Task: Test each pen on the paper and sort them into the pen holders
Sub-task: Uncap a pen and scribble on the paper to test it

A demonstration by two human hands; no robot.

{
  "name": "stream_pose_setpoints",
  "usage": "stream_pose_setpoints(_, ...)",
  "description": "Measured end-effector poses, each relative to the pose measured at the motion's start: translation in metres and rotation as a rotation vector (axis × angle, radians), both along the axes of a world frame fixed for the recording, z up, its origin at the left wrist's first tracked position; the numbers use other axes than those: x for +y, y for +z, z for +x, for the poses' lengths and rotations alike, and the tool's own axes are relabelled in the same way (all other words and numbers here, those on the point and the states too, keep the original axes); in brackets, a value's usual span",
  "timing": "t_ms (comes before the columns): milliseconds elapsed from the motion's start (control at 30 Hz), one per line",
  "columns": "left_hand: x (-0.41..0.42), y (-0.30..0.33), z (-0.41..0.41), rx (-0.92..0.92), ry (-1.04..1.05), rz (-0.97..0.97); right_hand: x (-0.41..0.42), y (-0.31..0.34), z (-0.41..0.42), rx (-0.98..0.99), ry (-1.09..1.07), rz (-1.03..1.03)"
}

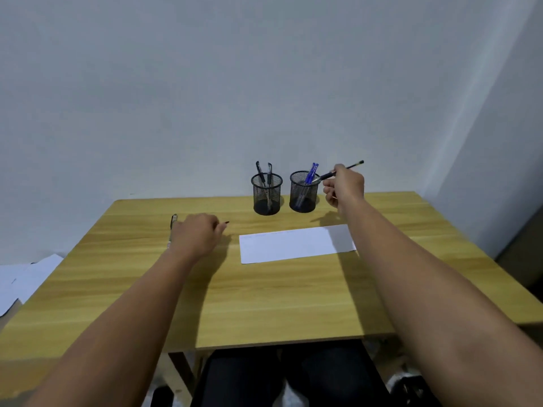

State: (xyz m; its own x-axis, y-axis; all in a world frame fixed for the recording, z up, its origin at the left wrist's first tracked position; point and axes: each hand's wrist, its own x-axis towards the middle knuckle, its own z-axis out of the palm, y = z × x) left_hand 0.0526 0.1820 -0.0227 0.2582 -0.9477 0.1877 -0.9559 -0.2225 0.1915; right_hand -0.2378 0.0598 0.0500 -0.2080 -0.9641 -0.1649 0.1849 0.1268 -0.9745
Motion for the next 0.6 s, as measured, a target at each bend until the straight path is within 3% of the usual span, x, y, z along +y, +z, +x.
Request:
stream_pose_setpoints(167, -0.010, -0.032, 0.014, -0.182, 0.074, 0.019, 0.007, -0.046, -0.001, 0.131, 0.115, -0.055)
stream_pose_setpoints(300, -0.018, -0.049, 0.014, -0.154, 0.097, 0.003, 0.001, -0.075, -0.001, 0.170, 0.151, -0.098)
stream_pose_setpoints(467, -0.012, -0.053, -0.008, -0.076, -0.182, -0.291, -0.006, -0.094, 0.002, 0.188, 0.172, -0.110)
stream_pose_setpoints(600, -0.011, -0.058, -0.019, 0.077, -0.358, -0.199, -0.006, -0.106, 0.007, 0.121, 0.240, -0.140)
